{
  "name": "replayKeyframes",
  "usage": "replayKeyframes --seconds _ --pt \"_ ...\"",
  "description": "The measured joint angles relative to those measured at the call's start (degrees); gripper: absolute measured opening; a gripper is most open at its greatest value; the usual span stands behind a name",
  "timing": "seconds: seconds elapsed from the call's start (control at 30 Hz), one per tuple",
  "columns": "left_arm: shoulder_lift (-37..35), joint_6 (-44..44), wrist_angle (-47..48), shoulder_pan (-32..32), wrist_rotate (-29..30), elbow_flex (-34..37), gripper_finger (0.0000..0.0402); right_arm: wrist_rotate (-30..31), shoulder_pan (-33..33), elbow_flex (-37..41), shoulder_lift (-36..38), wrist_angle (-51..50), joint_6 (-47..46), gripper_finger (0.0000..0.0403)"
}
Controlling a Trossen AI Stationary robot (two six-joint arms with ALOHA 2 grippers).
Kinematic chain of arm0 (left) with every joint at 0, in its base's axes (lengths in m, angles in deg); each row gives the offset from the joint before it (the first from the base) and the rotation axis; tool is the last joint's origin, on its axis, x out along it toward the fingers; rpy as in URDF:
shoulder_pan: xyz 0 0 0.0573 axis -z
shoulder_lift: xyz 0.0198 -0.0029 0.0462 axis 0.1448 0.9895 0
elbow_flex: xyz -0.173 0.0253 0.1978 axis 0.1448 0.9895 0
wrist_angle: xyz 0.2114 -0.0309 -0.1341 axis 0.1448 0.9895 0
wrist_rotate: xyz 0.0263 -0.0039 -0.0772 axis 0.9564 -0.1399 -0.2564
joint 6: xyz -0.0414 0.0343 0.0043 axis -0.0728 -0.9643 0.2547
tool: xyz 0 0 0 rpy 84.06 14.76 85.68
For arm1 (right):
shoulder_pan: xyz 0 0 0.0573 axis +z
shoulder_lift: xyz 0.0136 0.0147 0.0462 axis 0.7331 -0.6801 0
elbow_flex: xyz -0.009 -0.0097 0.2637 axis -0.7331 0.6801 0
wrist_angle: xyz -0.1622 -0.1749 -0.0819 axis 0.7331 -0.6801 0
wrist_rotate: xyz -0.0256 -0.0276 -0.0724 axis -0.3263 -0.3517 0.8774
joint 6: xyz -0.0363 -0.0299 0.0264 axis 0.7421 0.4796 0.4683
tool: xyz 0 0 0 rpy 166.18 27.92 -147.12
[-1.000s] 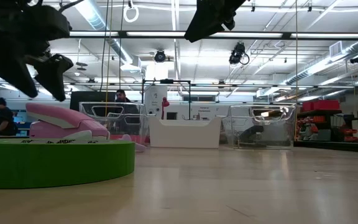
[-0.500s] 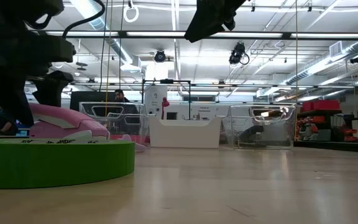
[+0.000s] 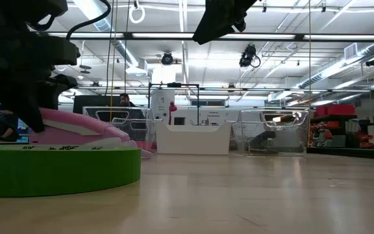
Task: Pick and place Stapler, Stapler remover, tape
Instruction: Put the pink stapler into the right transparent bin
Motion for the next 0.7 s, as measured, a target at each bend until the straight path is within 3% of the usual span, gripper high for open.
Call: replayKeyframes --seconds 0.27,0.43,0.7 --pt "0.0 1.47 0.9 0.0 0.06 -0.6 0.013 -0.02 0.0 0.0 0.0 -0.26 0.0 0.0139" --pt "0.0 3.04 6.56 0.0 -0.2 -6.0 0.013 -0.63 -0.02 0.0 0.0 -0.46 0.01 0.0139" --pt "0.0 -0.19 8.43 0.0 5.79 -17.3 0.013 -17.12 0.51 0.04 -0.93 6.12 4.79 0.0139"
